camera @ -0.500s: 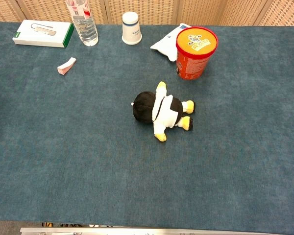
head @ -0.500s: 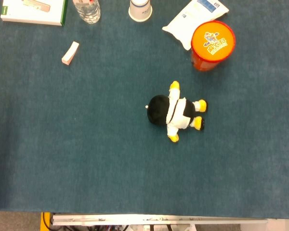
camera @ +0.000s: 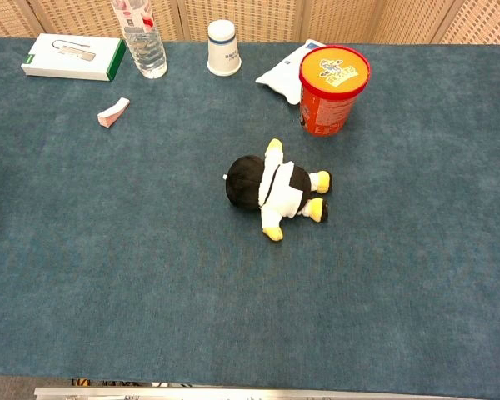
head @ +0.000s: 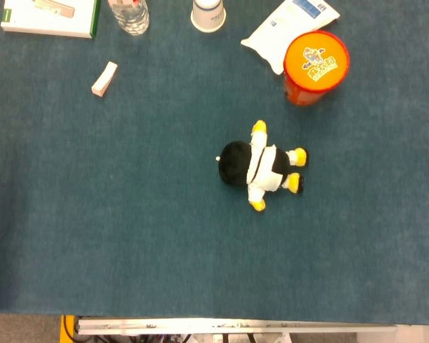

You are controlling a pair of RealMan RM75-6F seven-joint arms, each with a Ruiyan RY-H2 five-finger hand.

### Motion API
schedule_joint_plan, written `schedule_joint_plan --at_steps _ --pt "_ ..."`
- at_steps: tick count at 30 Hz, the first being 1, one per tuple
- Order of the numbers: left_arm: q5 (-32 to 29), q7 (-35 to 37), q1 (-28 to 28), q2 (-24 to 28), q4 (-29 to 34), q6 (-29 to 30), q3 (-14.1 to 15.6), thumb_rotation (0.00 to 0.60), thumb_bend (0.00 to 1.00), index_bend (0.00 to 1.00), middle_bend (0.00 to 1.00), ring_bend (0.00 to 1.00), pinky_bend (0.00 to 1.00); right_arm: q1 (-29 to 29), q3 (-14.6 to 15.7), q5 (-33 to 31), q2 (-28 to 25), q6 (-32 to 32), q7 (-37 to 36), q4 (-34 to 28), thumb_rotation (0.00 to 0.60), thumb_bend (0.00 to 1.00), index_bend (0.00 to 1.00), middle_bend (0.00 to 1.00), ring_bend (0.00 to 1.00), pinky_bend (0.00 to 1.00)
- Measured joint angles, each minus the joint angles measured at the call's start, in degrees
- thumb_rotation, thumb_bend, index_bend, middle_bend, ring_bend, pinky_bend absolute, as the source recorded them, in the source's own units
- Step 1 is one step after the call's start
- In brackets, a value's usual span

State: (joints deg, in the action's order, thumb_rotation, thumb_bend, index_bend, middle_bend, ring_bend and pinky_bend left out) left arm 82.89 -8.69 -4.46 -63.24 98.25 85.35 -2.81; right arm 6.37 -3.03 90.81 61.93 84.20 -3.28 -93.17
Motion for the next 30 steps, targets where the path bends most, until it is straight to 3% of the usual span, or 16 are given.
schedule_joint_plan --at_steps 5,8,14,18,24,28,30 --pt "0.04 -0.04 0.09 0.39 0.68 0.01 0.07 0.6 0.25 0.13 0.28 0.25 0.22 2.7 0.6 4.04 -2.0 -2.52 -1.37 -2.76 0.6 0.1 0.1 0.19 0.16 0.28" --pt "-0.5 -0.51 0.21 0.4 0.83 -0.07 0.08 0.6 0.25 0.13 0.28 0.25 0.22 5.07 0.92 6.22 -2.94 -5.19 -1.75 -4.55 0.6 0.04 0.1 0.17 0.14 0.24" --pt "-1.22 -1.07 0.34 0.87 1.93 -0.49 0.17 0.6 0.25 0.13 0.28 0.26 0.22 10.15 1.23 8.75 -3.69 -11.89 -1.35 -8.72 0.6 0.0 0.1 0.11 0.03 0.08" --pt "-1.21 -0.94 0.62 1.14 2.31 -0.19 0.25 0.6 0.25 0.13 0.28 0.26 0.21 13.95 1.21 8.91 -4.25 -18.24 -0.54 -11.97 0.593 0.0 0.01 0.01 0.0 0.0" --pt "-1.68 -0.87 1.2 1.4 2.21 0.15 0.44 0.6 0.25 0.13 0.28 0.26 0.2 20.98 -0.09 6.78 -3.17 -27.45 1.92 -16.6 0.42 0.0 0.0 0.0 0.0 0.0" --pt "-1.77 -0.58 1.43 1.57 2.1 0.26 0.53 0.6 0.25 0.13 0.28 0.26 0.2 23.91 -1.34 5.49 0.27 -29.45 3.43 -16.94 0.286 0.0 0.0 0.0 0.0 0.0" --pt "-1.71 -0.4 1.55 1.6 1.97 0.37 0.57 0.6 0.25 0.13 0.28 0.26 0.19 25.18 -2.03 4.36 2.1 -30.49 4.7 -16.7 0.253 0.0 0.0 0.0 0.0 0.0"
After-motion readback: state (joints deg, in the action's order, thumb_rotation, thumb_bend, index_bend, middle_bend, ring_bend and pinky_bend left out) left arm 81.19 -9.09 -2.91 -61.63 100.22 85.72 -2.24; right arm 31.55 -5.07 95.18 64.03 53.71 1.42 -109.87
